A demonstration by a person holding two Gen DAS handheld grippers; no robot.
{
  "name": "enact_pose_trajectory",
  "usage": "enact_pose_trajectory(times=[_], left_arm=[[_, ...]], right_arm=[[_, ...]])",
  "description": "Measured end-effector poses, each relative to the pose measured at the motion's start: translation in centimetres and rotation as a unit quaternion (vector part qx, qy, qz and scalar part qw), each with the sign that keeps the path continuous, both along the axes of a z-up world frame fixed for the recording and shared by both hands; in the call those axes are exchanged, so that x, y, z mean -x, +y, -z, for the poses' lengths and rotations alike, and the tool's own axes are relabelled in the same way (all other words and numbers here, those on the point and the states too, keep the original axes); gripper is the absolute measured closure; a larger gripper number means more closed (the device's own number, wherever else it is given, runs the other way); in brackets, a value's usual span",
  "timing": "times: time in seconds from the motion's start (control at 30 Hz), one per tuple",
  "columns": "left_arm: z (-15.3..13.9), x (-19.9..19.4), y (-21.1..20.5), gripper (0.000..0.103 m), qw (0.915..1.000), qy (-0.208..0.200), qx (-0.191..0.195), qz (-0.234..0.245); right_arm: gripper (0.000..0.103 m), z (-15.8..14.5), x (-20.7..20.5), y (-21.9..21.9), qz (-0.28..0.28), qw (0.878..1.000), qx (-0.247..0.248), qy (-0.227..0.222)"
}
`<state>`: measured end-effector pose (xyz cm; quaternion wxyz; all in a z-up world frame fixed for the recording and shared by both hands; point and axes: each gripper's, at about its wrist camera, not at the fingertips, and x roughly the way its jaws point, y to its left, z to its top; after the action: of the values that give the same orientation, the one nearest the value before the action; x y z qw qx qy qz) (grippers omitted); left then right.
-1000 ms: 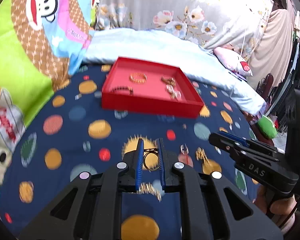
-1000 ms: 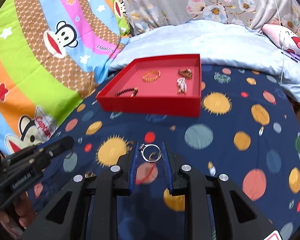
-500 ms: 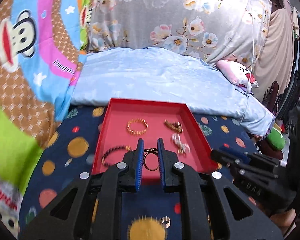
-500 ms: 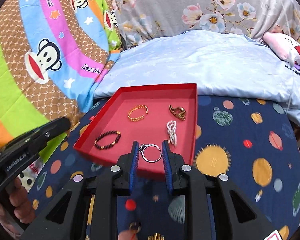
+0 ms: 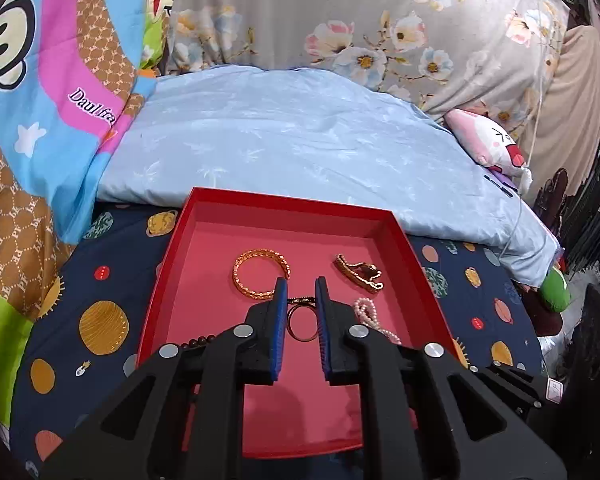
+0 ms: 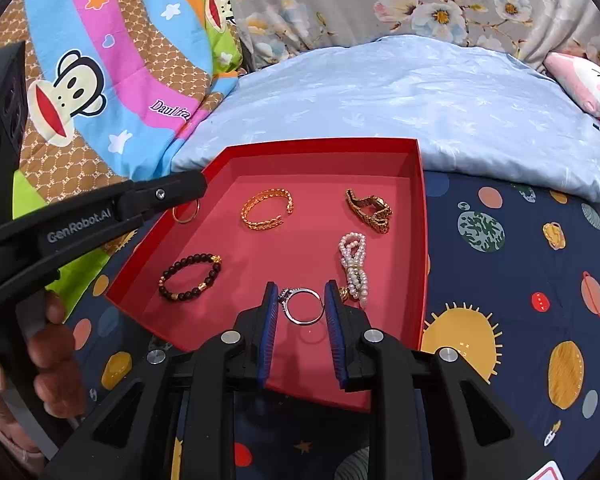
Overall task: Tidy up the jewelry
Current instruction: 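Grip a gold ring with the left tool while the right tool carries a silver ring to the tray, then open both tools over the red tray to drop the rings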
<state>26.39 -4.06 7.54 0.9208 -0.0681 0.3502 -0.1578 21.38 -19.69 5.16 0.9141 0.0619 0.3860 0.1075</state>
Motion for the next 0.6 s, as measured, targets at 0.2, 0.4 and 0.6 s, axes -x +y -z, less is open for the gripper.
enact_pose_trajectory(times=[0.2,0.4,0.6], left_arm=[[0.2,-0.4,0.8,0.06,0.9998,0.0,0.007,-0.019],[-0.2,0.6,2.0,0.056,0.9994,-0.002,0.018,-0.03],[-0.4,3.5,3.1,0.056,0.9994,-0.003,0.016,-0.031]], right_arm=[[0.076,-0.5,0.3,-0.7,0.011,1.0,-0.011,-0.013],[0.075,-1.1,1.7,-0.9,0.016,1.0,-0.003,-0.025],[0.075,-1.3,4.1,-1.4,0.02,0.999,-0.007,-0.025]])
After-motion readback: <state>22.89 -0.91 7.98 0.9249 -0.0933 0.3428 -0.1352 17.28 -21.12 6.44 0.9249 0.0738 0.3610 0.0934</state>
